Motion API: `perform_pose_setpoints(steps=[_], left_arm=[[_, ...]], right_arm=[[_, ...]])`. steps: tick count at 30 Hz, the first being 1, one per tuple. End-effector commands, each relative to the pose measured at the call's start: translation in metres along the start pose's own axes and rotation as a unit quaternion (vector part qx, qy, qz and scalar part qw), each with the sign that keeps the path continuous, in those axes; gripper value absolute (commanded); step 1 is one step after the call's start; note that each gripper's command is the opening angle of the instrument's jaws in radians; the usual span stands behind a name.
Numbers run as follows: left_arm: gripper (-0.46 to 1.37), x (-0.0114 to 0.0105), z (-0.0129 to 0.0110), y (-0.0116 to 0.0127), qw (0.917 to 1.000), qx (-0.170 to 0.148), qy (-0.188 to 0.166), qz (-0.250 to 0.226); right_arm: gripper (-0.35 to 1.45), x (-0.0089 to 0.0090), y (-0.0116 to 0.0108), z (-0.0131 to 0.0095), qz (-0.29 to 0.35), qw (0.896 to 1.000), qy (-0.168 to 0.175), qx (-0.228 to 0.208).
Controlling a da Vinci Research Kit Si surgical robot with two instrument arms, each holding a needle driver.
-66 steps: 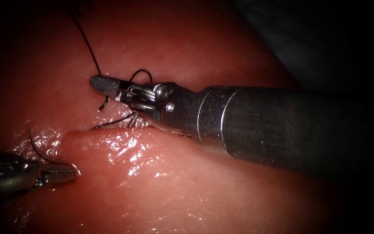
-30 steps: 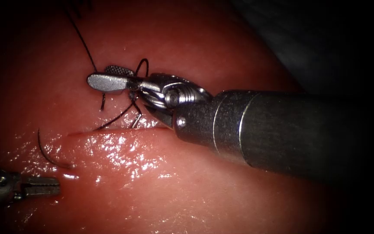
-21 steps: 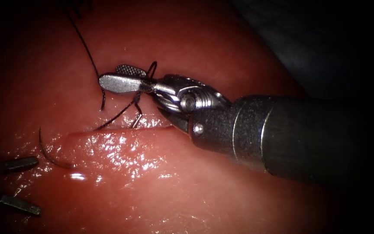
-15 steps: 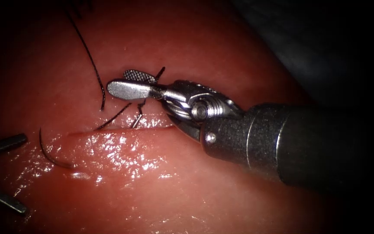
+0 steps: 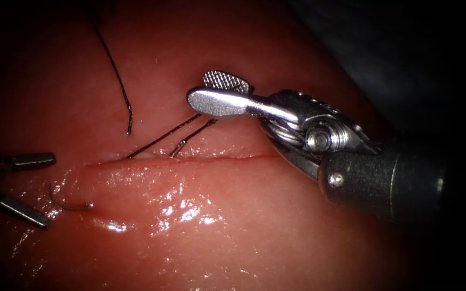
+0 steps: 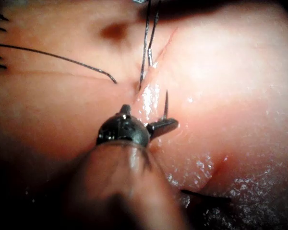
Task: Wound Closure
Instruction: Use the right gripper to throw the needle through the bottom of the wound
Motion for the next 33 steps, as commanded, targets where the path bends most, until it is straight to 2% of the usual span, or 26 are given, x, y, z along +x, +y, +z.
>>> perform_pose_setpoints(steps=[1,3,6,9,11,12,14,15,20,28,33], left_arm=[[0.37,-0.0002,0.0001,0.0,0.9999,-0.011,0.0,0.004],[0.36,-0.0005,0.0005,-0.0001,0.9996,-0.025,0.001,0.011],[0.38,-0.0007,0.0011,0.0,0.9992,-0.037,0.003,0.018],[0.45,-0.0007,0.0015,0.0002,0.9985,-0.049,0.004,0.023],[0.57,-0.0007,0.0016,0.0003,0.9982,-0.055,0.004,0.025],[0.71,-0.0007,0.0016,0.0004,0.9979,-0.059,0.004,0.026],[0.83,-0.0007,0.0015,0.0005,0.9977,-0.062,0.004,0.027],[0.95,-0.0008,0.0014,0.0006,0.9975,-0.065,0.004,0.028],[1.13,-0.0008,0.0013,0.0009,0.9974,-0.067,0.004,0.028],[1.16,-0.0008,0.0013,0.0012,0.9974,-0.066,0.004,0.029],[1.14,-0.0008,0.0013,0.0014,0.9974,-0.066,0.004,0.029]], right_arm=[[1.35,-0.0002,0.0,-0.0001,0.0,1.0,0.0,0.004],[1.3,-0.0006,0.0,-0.0004,-0.002,1.0,-0.001,0.011],[1.32,-0.0011,0.0001,-0.0004,-0.003,1.0,-0.001,0.014],[1.27,-0.0017,0.0003,-0.0004,-0.005,1.0,-0.006,0.024],[1.27,-0.002,0.0003,-0.0003,-0.005,1.0,-0.009,0.029],[1.27,-0.0023,0.0004,-0.0001,-0.006,0.999,-0.011,0.032],[1.27,-0.0027,0.0004,0.0,-0.007,0.999,-0.015,0.038],[1.27,-0.0032,0.0005,0.0003,-0.014,0.999,-0.019,0.047],[1.27,-0.0047,0.0008,0.0016,-0.038,0.997,-0.03,0.066],[1.26,-0.0072,0.0023,0.0032,-0.061,0.993,-0.044,0.094],[1.26,-0.0079,0.0042,0.0036,-0.069,0.993,-0.064,0.077]])
